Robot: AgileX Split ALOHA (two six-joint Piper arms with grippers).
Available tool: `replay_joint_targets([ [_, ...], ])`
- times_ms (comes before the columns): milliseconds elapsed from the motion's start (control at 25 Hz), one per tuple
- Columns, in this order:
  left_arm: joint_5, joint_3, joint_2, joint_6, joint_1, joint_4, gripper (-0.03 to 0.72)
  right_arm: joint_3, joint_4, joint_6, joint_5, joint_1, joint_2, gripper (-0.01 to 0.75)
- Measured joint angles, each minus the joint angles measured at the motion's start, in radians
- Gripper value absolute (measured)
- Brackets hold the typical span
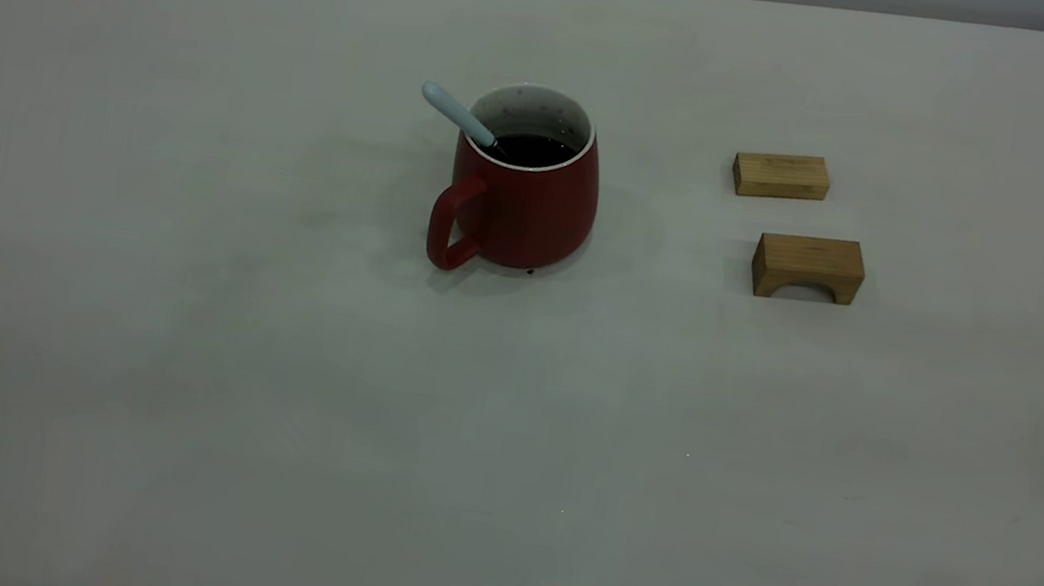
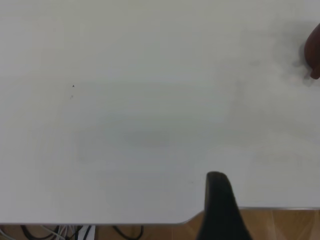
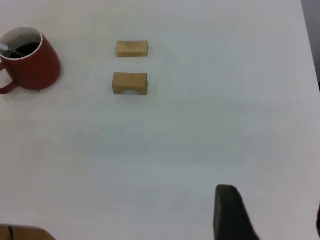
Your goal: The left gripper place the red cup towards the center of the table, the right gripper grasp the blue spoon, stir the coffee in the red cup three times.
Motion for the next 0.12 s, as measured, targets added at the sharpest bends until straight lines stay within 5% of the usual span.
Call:
replay_joint_targets([
  [120,0.000,0.000,0.000,-0.001,0.000,0.000,0.551,0.000,0.000,0.000,0.000,0.000,0.000,0.447],
])
